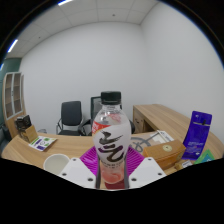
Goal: Pour water
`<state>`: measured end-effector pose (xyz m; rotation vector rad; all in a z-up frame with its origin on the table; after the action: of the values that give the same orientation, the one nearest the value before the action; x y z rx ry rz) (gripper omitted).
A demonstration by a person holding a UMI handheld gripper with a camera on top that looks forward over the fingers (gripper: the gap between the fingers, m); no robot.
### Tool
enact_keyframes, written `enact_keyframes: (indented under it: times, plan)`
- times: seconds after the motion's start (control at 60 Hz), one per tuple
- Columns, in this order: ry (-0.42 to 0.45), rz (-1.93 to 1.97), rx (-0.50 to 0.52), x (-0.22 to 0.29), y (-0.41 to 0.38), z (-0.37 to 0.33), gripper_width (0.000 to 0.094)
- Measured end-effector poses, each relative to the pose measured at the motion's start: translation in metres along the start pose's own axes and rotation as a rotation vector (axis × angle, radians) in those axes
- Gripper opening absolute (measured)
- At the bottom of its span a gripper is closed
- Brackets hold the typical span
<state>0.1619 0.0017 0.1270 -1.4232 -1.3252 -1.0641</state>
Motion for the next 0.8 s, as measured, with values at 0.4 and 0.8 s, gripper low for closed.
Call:
enact_keyframes:
  times: [0.4, 0.8]
  plan:
    - [-0.020, -0.023, -0.043, -0.040, 0.018, 0.008, 0.0380]
    - [-0.137, -0.004, -0.085, -0.019, 0.019, -0.052, 0.0856]
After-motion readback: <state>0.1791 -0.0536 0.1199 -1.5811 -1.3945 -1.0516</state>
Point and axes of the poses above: the point between the fingertips, and its own axes, seen from behind it with the camera up: y to the right, x up, z forward, the way the camera looks, the point moved 4 cm from there along -z, backward, against the way the camera looks, and after that the axes turned 2 degrees about y, right-handed, at the moved point
